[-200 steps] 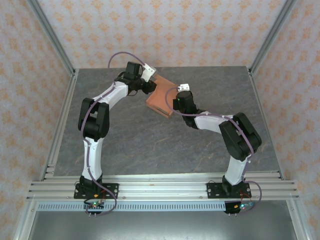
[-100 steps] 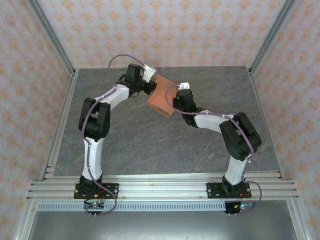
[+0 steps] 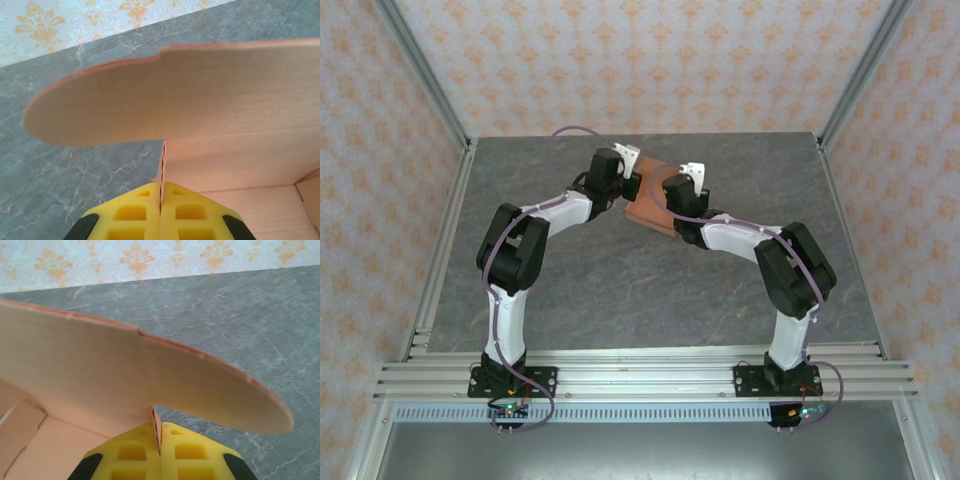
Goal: Fold the paper box
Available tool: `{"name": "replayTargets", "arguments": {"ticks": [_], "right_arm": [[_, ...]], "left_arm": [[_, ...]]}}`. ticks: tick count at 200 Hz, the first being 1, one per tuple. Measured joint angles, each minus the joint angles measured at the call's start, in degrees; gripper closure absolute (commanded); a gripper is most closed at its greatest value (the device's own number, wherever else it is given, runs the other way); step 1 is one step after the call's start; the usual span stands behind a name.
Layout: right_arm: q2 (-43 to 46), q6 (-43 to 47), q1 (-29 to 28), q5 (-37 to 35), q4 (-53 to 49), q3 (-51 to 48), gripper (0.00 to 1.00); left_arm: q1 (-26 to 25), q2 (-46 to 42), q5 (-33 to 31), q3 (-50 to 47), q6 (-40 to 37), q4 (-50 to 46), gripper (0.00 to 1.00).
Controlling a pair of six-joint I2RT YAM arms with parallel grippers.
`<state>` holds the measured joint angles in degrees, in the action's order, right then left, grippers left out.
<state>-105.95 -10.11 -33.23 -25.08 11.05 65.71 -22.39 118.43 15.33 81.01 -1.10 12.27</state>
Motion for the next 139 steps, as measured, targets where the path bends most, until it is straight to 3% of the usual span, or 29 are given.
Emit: {"name": "replayTargets", "arguments": {"ticks": [45,139], "right_arm": [[-1.99,-3.74,-0.11,-4.52,2.34,0.52,1.00],[-2.01,-4.70,-1.55,-3.45,13.49,-5.35,1.00]], "left_arm": [[-3.80,-3.76,-9.79,-7.17,1.84,5.66,1.00],[-10.67,-8.20,-30.16,-15.67,10.78,10.82,1.00]]}}
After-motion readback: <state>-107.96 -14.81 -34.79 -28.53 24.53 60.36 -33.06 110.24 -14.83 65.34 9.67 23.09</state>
